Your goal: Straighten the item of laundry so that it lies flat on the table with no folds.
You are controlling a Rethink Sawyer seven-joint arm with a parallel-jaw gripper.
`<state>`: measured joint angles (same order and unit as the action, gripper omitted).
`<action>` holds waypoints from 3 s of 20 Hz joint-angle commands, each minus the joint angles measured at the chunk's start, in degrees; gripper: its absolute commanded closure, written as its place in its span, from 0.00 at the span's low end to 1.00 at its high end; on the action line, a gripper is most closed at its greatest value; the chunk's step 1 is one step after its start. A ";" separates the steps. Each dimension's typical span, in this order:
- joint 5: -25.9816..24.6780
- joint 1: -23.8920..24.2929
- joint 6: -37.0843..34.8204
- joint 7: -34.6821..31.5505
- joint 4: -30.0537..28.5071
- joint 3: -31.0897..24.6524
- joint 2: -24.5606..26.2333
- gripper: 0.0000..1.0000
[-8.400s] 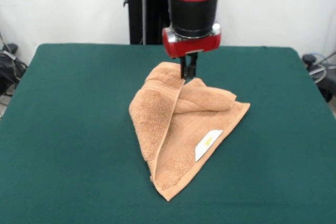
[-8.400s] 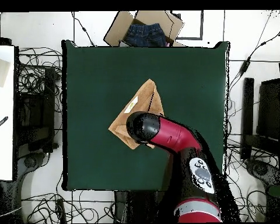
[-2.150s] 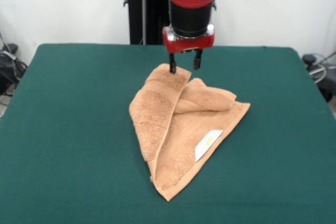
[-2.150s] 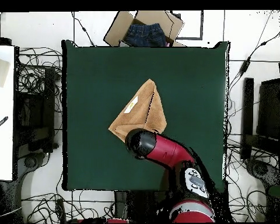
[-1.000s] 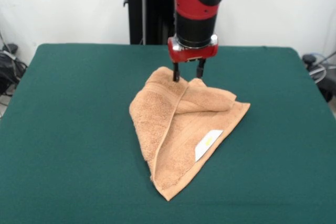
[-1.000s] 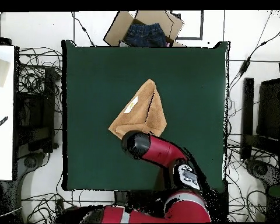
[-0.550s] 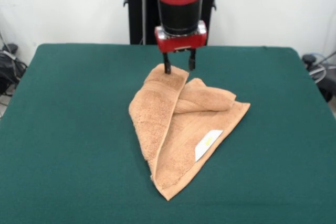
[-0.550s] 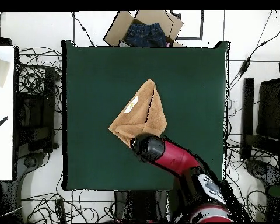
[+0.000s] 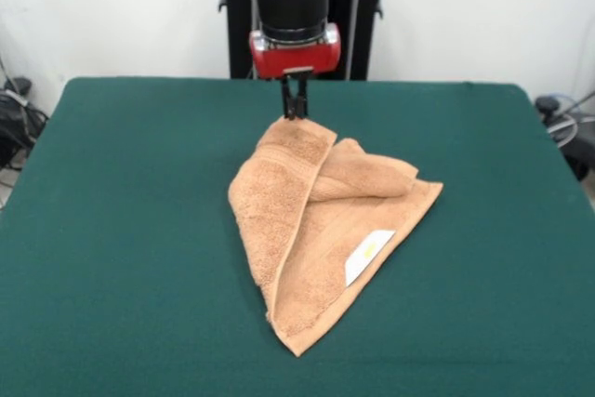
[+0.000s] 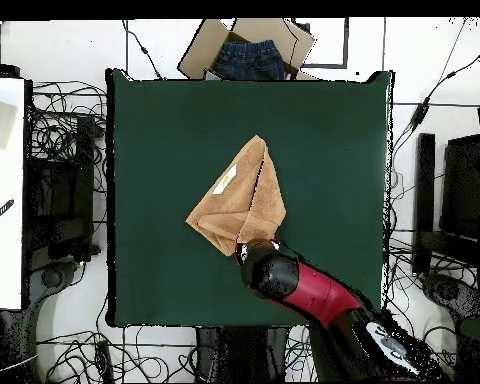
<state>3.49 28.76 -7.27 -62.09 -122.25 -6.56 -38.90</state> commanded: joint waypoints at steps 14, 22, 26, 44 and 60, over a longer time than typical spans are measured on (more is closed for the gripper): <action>-1.64 -6.15 4.92 -15.78 -10.25 -3.41 -8.13 1.00; -2.13 -3.99 8.87 -16.52 -13.43 -5.68 -9.34 0.00; -2.36 -2.83 9.60 -16.32 -13.93 -6.82 -9.00 0.00; -7.01 -7.31 21.44 -14.57 -12.29 -1.00 4.29 0.00; -9.45 -1.28 19.59 -13.35 -9.99 -4.32 9.88 0.00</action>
<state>-4.66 26.05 12.23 -62.09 -134.90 -8.27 -32.60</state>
